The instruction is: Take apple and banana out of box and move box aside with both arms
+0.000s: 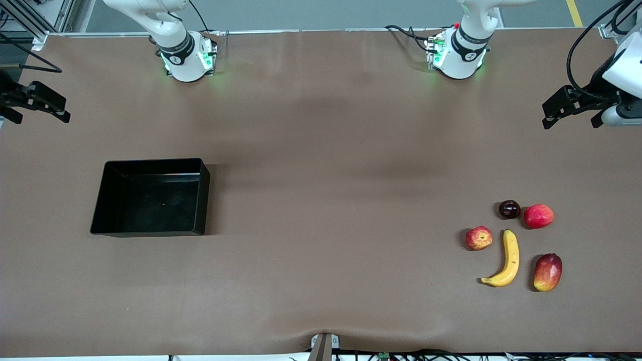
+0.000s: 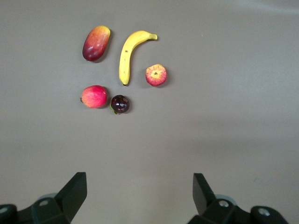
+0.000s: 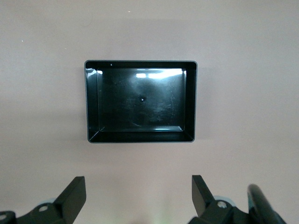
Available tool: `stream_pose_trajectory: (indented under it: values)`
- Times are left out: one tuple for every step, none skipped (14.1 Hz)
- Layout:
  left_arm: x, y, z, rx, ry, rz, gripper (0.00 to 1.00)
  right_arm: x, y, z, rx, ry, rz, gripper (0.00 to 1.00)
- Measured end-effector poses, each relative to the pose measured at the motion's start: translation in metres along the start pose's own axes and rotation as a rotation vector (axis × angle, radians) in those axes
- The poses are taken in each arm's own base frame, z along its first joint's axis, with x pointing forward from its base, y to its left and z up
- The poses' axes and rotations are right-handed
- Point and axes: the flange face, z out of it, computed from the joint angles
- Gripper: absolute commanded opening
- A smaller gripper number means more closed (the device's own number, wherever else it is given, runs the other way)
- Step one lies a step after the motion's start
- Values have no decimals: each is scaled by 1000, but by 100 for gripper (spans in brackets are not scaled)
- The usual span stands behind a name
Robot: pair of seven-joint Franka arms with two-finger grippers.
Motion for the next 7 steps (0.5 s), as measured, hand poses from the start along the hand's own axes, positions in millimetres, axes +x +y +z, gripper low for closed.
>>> stream_pose_trajectory:
  values:
    - [1,0,1,-1,1,1,100,1,0,0,0,4,0,100]
    - [3,1,2,-4,1,1,100,1,0,0,0,6,0,100]
    - [4,2,2,-5,2,2,100,1,1,0,0,5,1,100]
    - [5,2,2,-6,3,3,100,2,1,1,0,5,2,100]
    - [6,2,2,-7,4,3,100,2,1,1,0,5,2,100]
    - [6,2,1,-7,5,3,100,2,1,0,6,6,2,100]
    - [6,3,0,-7,7,3,100,2,0,0,15,8,3,100]
